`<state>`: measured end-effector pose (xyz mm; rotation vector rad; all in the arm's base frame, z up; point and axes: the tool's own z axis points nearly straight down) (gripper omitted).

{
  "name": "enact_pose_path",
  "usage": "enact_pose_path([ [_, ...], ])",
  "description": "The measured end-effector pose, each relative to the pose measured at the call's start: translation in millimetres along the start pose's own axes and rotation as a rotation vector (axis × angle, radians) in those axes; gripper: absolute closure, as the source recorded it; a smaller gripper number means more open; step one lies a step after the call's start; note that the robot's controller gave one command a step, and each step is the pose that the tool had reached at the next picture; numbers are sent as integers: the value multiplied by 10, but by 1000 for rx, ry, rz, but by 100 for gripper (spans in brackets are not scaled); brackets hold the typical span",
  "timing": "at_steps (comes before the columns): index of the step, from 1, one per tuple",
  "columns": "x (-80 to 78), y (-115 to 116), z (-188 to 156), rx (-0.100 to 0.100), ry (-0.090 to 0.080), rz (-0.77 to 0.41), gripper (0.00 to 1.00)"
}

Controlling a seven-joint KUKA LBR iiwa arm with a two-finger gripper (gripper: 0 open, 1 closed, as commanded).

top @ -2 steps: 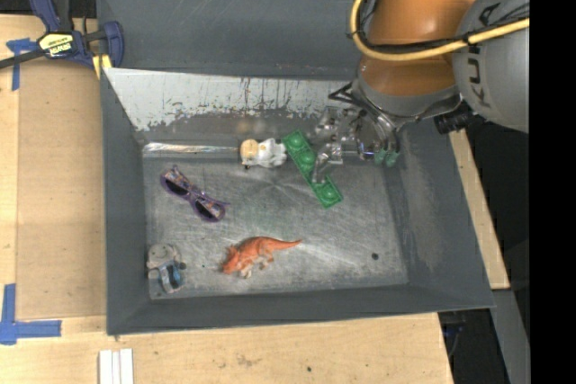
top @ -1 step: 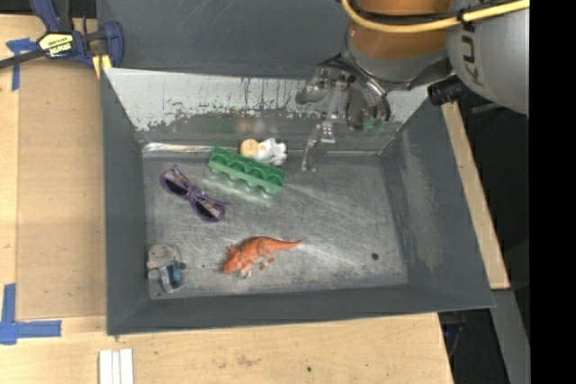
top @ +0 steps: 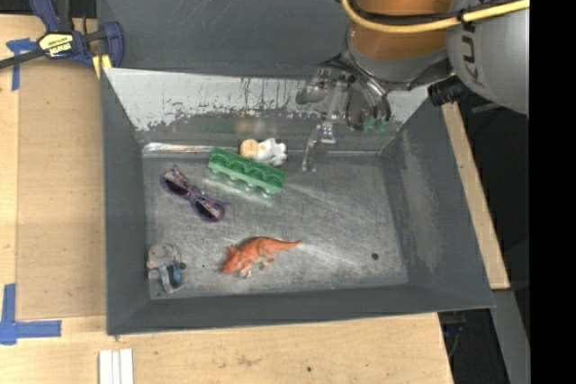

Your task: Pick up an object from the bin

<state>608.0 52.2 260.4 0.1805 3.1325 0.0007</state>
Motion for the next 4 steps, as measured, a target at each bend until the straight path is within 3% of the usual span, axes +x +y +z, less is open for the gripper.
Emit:
enact_pose_path([
  [1, 119, 385, 309, 1, -6, 16, 0],
  [2, 222, 433, 901, -4, -2, -79, 0],
  [3, 115, 459, 1279, 3, -1, -120, 0],
  [4, 214, 237, 1614, 0, 0, 22, 100],
])
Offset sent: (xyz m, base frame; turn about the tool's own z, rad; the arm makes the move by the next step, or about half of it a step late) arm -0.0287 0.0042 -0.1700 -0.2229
